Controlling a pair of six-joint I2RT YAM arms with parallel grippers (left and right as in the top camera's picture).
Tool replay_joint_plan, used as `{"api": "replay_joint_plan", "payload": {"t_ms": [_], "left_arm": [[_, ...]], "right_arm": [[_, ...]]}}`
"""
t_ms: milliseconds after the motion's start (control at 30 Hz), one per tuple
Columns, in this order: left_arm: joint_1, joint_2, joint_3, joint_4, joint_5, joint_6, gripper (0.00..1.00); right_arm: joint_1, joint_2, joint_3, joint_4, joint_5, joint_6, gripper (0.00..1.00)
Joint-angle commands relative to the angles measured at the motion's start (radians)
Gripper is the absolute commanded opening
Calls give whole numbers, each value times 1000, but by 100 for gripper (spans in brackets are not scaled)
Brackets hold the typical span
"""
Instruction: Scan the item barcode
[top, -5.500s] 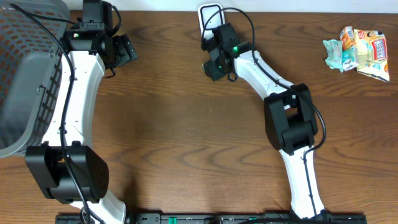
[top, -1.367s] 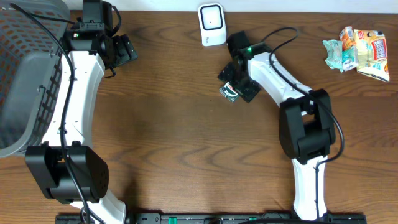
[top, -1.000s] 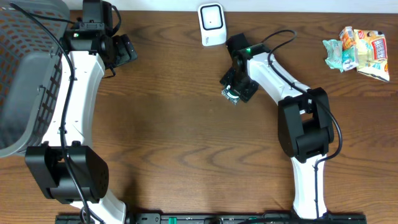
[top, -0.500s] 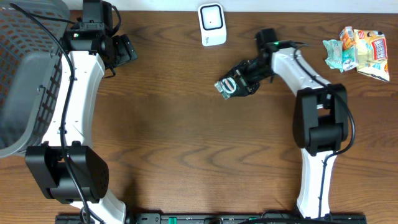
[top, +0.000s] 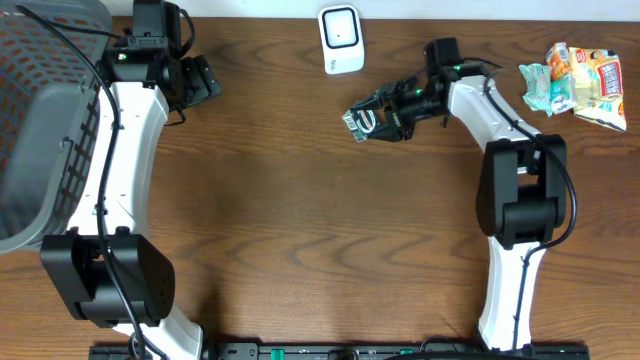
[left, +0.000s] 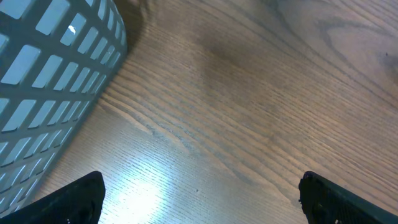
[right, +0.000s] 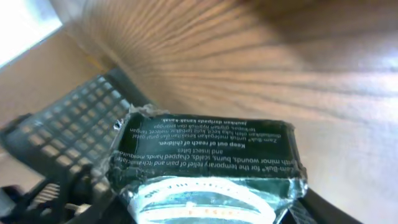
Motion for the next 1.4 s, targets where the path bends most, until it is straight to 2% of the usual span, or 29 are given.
{"api": "replay_joint_plan", "payload": {"t_ms": [0,233,300,367,500,600,667,900,1200,1367], "left_arm": [[0,6,6,0,-12,6,98],[0,6,6,0,-12,6,98],[0,6,6,0,-12,6,98],[0,6,6,0,-12,6,98],[0,6,6,0,-12,6,98],[0,6,6,0,-12,6,98],[0,6,6,0,-12,6,98],[0,6,6,0,-12,6,98],[0,6,6,0,-12,6,98],[0,6,6,0,-12,6,98]], "right_arm": [[56,11,23,27,191,-45,42],[114,11,210,85,596,-196,39],[137,11,266,116,769,-245,39],[170,11,292,188,954,-310,40],[225,22,292,362,1173,-433,42],[254,44,292,503,1209,-584,45],[268,64,292,578,1227,-631,46],[275,119,292,740,1263,-639,48],[257,143,297,782,1280,-639,50],[193,87,312,675,1317,-639,50]]}}
